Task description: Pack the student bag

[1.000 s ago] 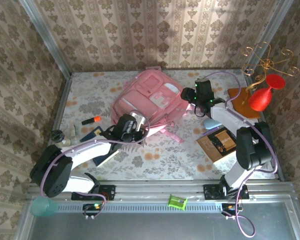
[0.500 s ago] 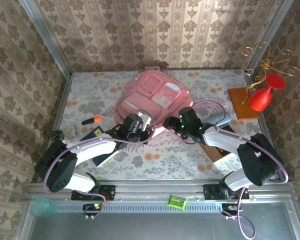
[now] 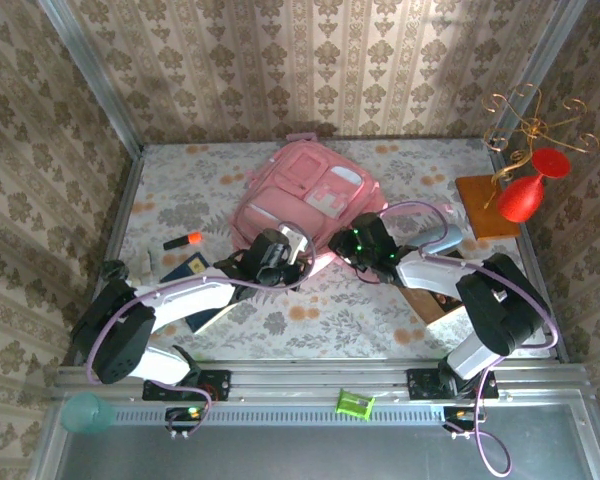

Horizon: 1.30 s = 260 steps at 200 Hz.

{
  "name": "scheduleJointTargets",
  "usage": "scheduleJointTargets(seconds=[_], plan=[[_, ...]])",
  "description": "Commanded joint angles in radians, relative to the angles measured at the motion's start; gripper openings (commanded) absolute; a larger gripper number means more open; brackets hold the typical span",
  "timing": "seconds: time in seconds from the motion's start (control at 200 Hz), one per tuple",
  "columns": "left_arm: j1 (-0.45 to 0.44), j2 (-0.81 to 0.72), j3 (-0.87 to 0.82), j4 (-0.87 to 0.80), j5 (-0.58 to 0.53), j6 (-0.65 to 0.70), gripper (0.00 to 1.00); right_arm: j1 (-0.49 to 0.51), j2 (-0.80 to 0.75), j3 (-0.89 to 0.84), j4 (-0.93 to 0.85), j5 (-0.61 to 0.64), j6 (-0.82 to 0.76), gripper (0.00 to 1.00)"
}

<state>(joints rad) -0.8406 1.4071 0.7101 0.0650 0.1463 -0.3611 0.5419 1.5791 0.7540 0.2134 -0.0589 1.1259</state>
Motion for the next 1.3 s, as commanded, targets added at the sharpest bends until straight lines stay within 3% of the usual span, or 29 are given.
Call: scheduleJointTargets(seconds=[0.0, 0.05, 0.245, 0.48, 0.64, 0.74, 1.06, 1.295], plan=[[-0.001, -0.054, 0.028, -0.059, -0.002, 0.057, 0.0, -0.059, -0.02, -0.012, 0.035, 0.058, -0.023, 0.07], [0.007, -0.065, 0.023, -0.113, -0.029, 0.074, 0.0, -0.09, -0.037, -0.002, 0.016, 0.039, -0.053, 0.0], [0.065, -0.124, -0.015, -0.234, -0.066, 0.13, 0.0, -0.179, -0.059, 0.089, -0.1, -0.054, -0.207, 0.0], [0.096, -0.149, -0.04, -0.209, -0.044, 0.14, 0.0, -0.248, 0.002, 0.207, -0.227, -0.18, -0.339, 0.0], [0.05, -0.119, -0.011, -0.11, 0.031, 0.07, 0.0, -0.245, -0.057, 0.164, -0.233, -0.242, -0.311, 0.49], [0.021, -0.087, 0.017, -0.076, 0.037, 0.044, 0.0, -0.204, -0.151, 0.081, -0.203, -0.244, -0.232, 0.64], [-0.04, -0.039, 0.051, -0.039, 0.023, 0.011, 0.0, 0.013, -0.221, -0.031, -0.144, -0.117, -0.009, 0.69], [-0.048, -0.038, 0.035, 0.002, 0.002, 0.001, 0.0, 0.087, -0.353, 0.0, -0.405, 0.104, -0.142, 0.65]])
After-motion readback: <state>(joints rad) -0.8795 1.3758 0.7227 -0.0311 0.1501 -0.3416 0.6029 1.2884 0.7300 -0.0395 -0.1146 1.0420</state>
